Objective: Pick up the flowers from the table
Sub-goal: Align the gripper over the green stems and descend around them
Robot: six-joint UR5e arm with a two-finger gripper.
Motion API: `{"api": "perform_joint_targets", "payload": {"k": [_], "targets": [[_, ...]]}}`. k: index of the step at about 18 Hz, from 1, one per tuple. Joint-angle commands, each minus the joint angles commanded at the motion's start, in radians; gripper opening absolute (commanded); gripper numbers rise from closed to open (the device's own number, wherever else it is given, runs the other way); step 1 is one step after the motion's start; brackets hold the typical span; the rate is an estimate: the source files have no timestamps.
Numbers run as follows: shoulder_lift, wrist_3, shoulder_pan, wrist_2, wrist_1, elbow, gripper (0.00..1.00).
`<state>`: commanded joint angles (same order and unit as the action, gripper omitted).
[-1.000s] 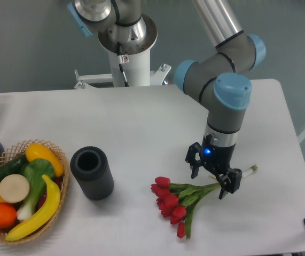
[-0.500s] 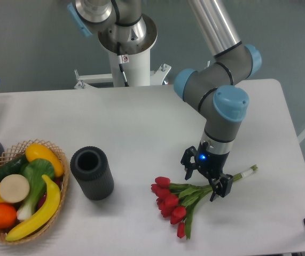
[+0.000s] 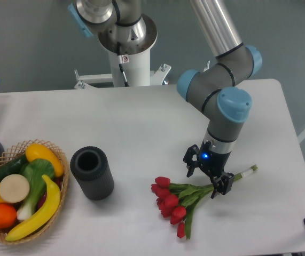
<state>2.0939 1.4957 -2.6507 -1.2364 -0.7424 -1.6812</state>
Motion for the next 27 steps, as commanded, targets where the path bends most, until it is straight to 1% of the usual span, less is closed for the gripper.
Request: {"api": "perform_joint_targets", "payload": {"k": [3,6,7,11,15,18,21,22,23,25,26,27], "targets": [[0.018,0.009,0.0,-0.021,0.002,0.002,1.0],[0.041,0.011,0.002,-0.1,0.002,0.027,1.0],[0.044,0.011,0.003,-0.106,0.0,0.037,1.0],[0.064,0.011,0.009,-0.112,0.002,0.037,1.0],[0.071,0.011,0.023,-0.115,0.003,0.041,1.0],[0.078,0.009,0.032,-0.156,0.005,0.044,1.0],[0.081,0.011,0.037,-0.161,0.005,0.048,1.0],[0.083,0.008,0.037,-0.161,0.009,0.048,0.99],[0.083,0.003,0.037,-0.161,0.009,0.048,0.92],[0.083,0.0,0.038,-0.161,0.008,0.044,0.84],[0.083,0.0,0.038,-0.161,0.009,0.044,0.81],[0.083,-0.002,0.038,-0.161,0.009,0.044,0.79]]}}
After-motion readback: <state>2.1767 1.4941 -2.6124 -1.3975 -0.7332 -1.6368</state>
